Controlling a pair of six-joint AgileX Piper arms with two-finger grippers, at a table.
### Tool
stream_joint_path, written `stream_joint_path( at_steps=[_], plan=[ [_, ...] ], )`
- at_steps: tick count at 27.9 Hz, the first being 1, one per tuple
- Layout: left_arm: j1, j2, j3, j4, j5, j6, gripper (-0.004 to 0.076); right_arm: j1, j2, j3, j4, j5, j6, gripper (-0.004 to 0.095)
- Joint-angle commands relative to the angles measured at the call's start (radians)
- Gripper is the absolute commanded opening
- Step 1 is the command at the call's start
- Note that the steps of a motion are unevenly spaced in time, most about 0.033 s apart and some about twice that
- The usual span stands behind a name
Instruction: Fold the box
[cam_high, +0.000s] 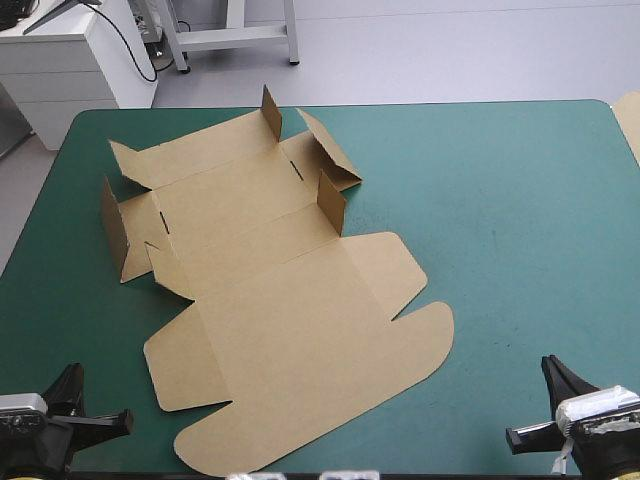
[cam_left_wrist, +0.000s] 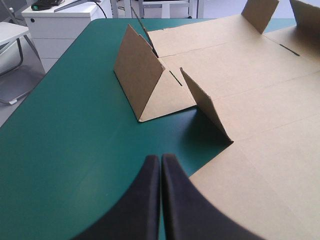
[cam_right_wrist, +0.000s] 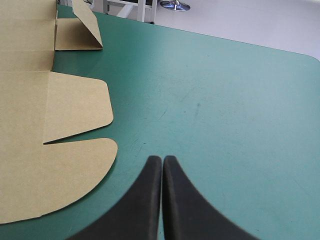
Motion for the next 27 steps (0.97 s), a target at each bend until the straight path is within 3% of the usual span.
stream_joint_path(
  at_steps=[1,13,17,22,27],
  plan=[
    [0.002,-0.009,-0.021,0.000,-0.075,0.000,-0.0008,-0.008,-0.026,-0.030,0.013,-0.074,-0.007,-0.0002],
    [0.002,-0.009,-0.021,0.000,-0.075,0.000,-0.0008,-0.008,0.058,-0.061,0.034,-0.071,-0.020,-0.0002],
    [0.002,-0.009,-0.021,0.000,-0.075,0.000,-0.0008,-0.008,0.181,-0.131,0.061,-0.069,-0.151,-0.0004],
    [0.002,-0.009,-0.021,0.000,-0.075,0.000,-0.0008,-0.008,0.391,-0.213,0.196,-0.077,-0.356,-0.0004],
    [0.002,-0.009,-0.021,0.000,-0.075,0.000,-0.0008,-0.008,0.643,-0.319,0.458,-0.042,-0.478,-0.0004]
  ],
)
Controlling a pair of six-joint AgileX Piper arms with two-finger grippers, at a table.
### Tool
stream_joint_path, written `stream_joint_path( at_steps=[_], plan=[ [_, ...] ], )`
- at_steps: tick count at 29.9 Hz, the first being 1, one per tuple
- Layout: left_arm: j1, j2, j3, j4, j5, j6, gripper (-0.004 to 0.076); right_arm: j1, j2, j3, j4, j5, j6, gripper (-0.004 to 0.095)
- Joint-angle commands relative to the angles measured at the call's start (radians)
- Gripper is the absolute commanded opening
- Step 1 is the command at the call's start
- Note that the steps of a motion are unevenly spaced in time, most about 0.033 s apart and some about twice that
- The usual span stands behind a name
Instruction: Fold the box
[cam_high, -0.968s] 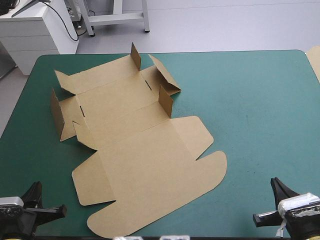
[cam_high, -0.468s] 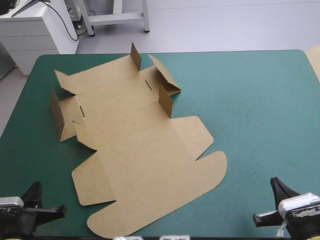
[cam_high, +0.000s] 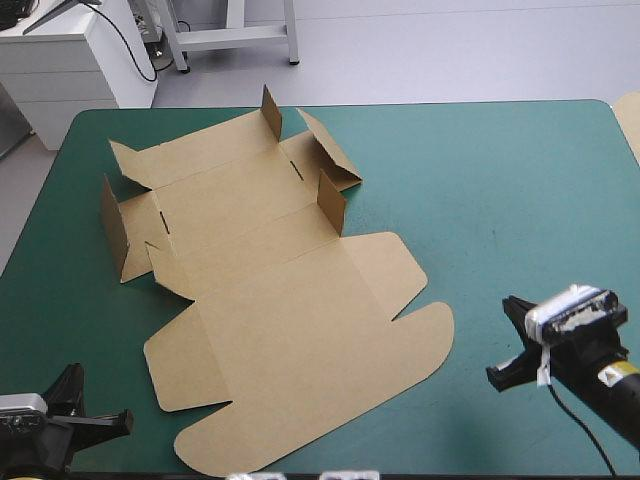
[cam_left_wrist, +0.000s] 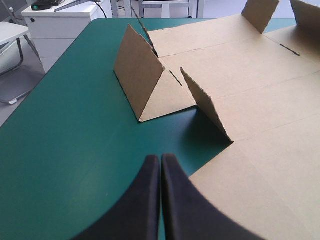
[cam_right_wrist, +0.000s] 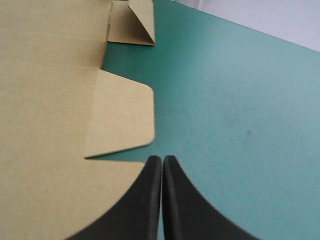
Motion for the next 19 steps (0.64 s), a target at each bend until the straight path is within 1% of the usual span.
stream_joint_path(
  at_steps=[1,3,7,9,10,12,13,17,19],
  plan=[
    [0.002,-0.009,-0.021,0.000,-0.075,0.000,-0.0008,-0.008,0.165,-0.110,0.197,-0.017,-0.158,-0.0004],
    [0.002,-0.009,-0.021,0.000,-0.075,0.000,-0.0008,-0.008,0.262,-0.168,0.235,0.019,-0.225,-0.0003],
    [0.002,-0.009,-0.021,0.000,-0.075,0.000,-0.0008,-0.003,0.417,-0.283,0.252,0.074,-0.194,0.0003],
    [0.002,-0.009,-0.021,0.000,-0.075,0.000,-0.0008,0.024,0.492,-0.336,0.237,0.093,-0.163,0.0003],
    [0.002,-0.009,-0.021,0.000,-0.075,0.000,-0.0008,0.045,0.526,-0.365,0.214,0.093,-0.123,0.0003],
    [0.002,-0.009,-0.021,0.000,-0.075,0.000,-0.0008,0.111,0.584,-0.425,0.122,0.081,-0.025,0.0003],
    [0.002,-0.009,-0.021,0.000,-0.075,0.000,-0.0008,0.159,0.615,-0.456,0.055,0.071,0.046,0.0003],
    [0.002,-0.009,-0.021,0.000,-0.075,0.000,-0.0008,0.375,0.743,-0.569,-0.270,0.043,0.370,0.0003],
    [0.002,-0.009,-0.021,0.000,-0.075,0.000,-0.0008,0.452,0.815,-0.625,-0.396,0.043,0.496,0.0003]
  ],
)
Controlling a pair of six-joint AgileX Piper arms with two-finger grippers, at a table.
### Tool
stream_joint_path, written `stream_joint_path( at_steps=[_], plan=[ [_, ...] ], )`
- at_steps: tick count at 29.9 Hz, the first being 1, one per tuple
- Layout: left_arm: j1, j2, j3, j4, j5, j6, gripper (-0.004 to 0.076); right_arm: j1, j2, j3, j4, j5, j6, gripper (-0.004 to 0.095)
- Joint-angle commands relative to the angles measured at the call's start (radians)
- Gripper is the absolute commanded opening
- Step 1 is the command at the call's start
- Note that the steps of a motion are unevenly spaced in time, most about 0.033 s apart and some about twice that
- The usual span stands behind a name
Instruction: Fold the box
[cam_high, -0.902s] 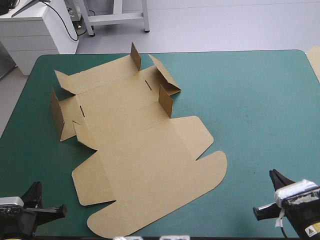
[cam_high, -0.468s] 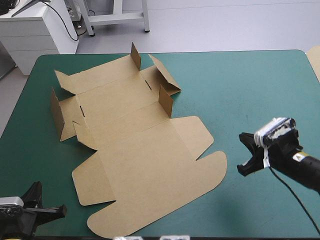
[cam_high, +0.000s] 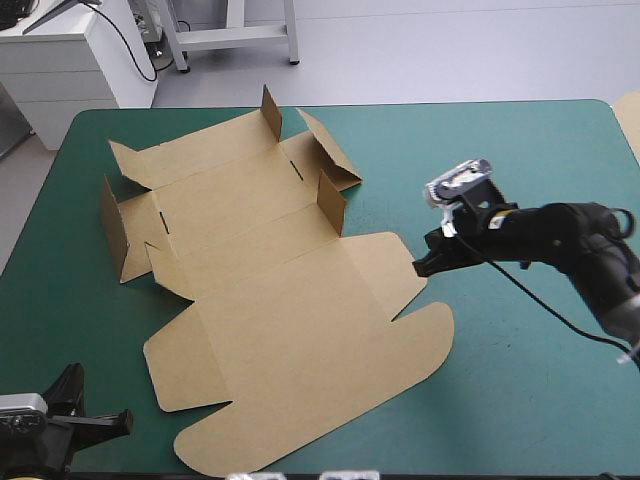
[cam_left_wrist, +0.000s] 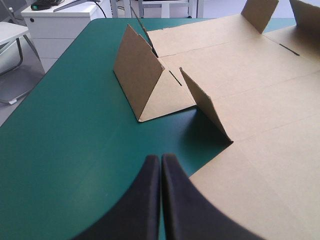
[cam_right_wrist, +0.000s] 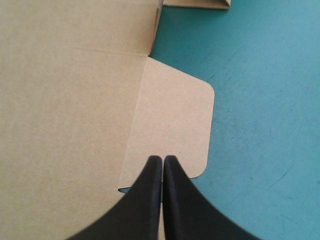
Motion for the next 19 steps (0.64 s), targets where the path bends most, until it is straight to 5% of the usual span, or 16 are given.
stream_joint_path(
  at_steps=[1,6,12,19],
  plan=[
    [0.002,-0.009,-0.021,0.000,-0.075,0.000,-0.0008,0.122,0.096,-0.126,-0.204,-0.047,0.230,0.0003],
    [0.002,-0.009,-0.021,0.000,-0.075,0.000,-0.0008,0.188,0.270,-0.306,-0.219,-0.012,0.265,0.0002],
    [0.002,-0.009,-0.021,0.000,-0.075,0.000,-0.0008,0.188,0.477,-0.585,-0.186,0.158,0.180,0.0057],
    [0.002,-0.009,-0.021,0.000,-0.075,0.000,-0.0008,0.188,0.660,-0.908,-0.176,0.326,0.181,0.0514]
  ],
)
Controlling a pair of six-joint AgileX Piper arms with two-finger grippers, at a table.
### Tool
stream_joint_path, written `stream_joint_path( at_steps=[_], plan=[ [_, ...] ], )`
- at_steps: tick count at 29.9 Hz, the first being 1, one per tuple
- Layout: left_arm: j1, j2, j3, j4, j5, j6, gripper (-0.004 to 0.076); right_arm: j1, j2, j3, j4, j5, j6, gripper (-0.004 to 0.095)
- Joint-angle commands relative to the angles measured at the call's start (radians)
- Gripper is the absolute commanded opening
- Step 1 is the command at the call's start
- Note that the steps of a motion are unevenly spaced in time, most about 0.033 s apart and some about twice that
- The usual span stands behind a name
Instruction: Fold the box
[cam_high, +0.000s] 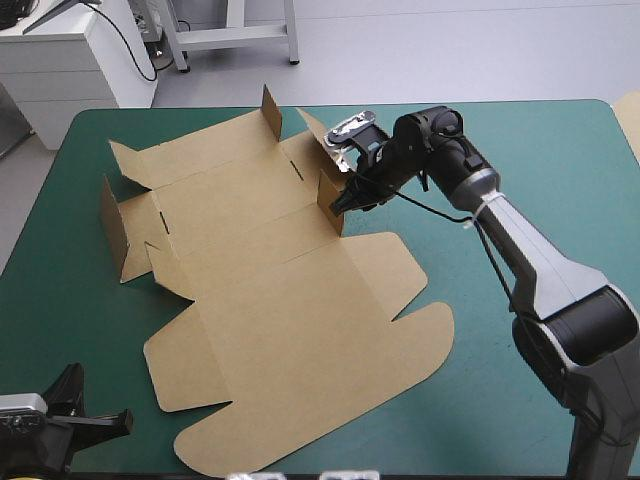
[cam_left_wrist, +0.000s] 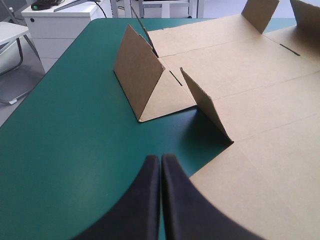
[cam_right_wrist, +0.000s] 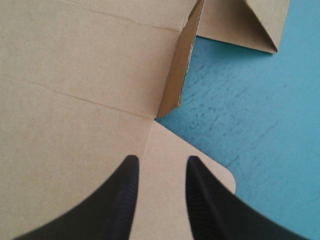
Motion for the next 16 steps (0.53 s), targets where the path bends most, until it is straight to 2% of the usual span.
stream_joint_path(
  at_steps=[1,4,11,16],
  plan=[
    [0.002,-0.009,-0.021,0.000,-0.075,0.000,-0.0008,0.001,0.015,-0.142,0.012,0.038,0.007,0.0576],
    [0.002,-0.009,-0.021,0.000,-0.075,0.000,-0.0008,0.001,0.076,-0.217,0.012,0.063,0.013,0.0662],
    [0.002,-0.009,-0.021,0.000,-0.075,0.000,-0.0008,0.004,0.170,-0.275,0.014,0.066,0.013,0.0660],
    [0.002,-0.009,-0.021,0.000,-0.075,0.000,-0.0008,0.004,0.212,-0.275,0.014,-0.005,-0.020,0.0660]
  ],
)
